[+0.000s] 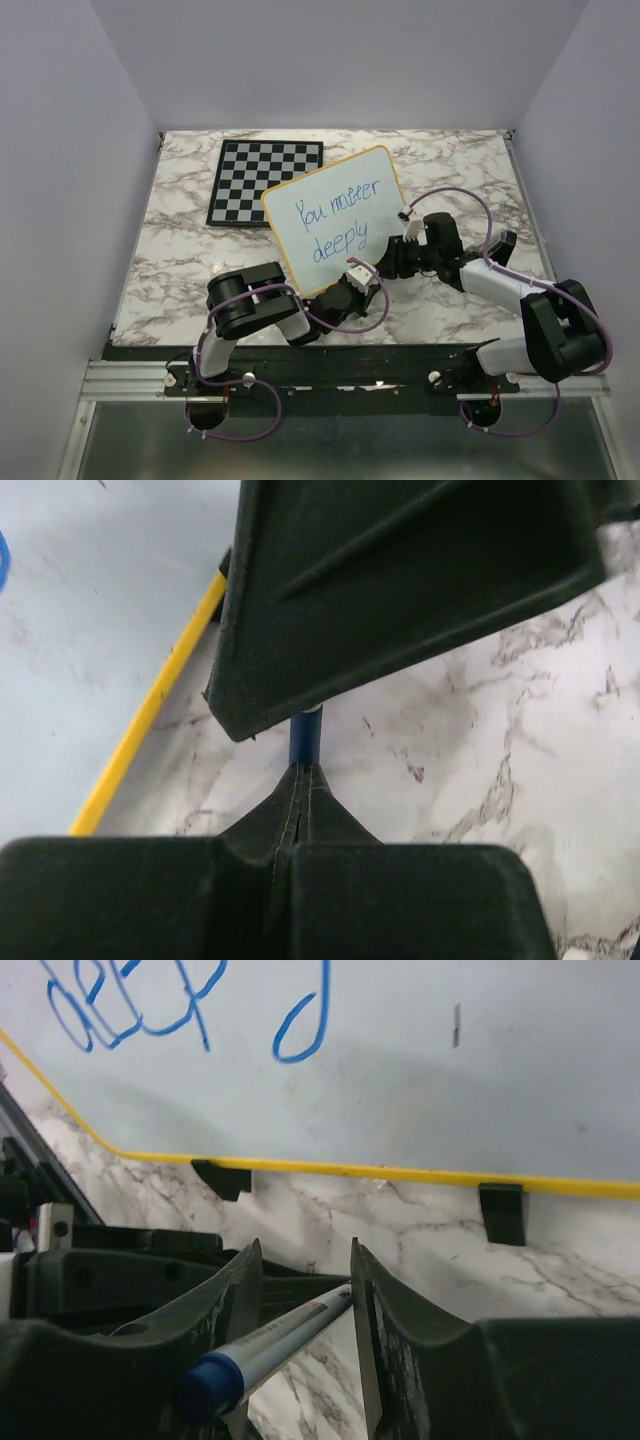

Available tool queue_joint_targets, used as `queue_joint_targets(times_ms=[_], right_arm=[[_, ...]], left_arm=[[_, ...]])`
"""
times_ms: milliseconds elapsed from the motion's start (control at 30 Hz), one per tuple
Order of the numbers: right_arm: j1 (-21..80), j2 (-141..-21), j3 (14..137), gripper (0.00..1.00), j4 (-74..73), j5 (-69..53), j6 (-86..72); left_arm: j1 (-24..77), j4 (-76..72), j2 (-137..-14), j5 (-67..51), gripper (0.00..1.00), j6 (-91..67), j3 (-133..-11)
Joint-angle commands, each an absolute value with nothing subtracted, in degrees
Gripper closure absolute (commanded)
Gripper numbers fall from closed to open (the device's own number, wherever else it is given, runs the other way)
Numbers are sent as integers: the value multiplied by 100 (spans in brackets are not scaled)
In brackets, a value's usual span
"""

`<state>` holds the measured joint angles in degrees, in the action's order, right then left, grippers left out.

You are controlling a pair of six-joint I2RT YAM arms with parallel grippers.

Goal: Write a sentence on the whiteboard
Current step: Insert the whiteboard marker without the cap into the pen cap, then put down the whiteboard marker at the center of the board, then reset both arms

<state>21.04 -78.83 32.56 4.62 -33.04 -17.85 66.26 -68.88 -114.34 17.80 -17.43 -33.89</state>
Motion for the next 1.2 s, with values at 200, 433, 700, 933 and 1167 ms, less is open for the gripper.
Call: queue_joint_targets(times_ms=[200, 433, 700, 933, 1167], right_arm=[[1864, -7190, 3410, 28, -519, -3375, -1416], [1319, -6584, 3612, 26, -764, -3024, -1134], [844, -6012, 4085, 22, -1326, -2803, 23], [835, -5485, 4798, 17, -2537, -3419, 1493], [809, -5238, 6598, 9, -3558, -2426, 1468]], left_arm=[[6785, -6320, -11066, 1020, 100, -1942, -3094], [6855, -6021, -10934, 976, 100, -1934, -3234], [6996, -5485, -10329, 1239, 98, -1916, -3305], [7066, -3960, -8888, 1582, 60, -1907, -3331], [6979, -557, -6787, 2706, 1, -1863, -4525]])
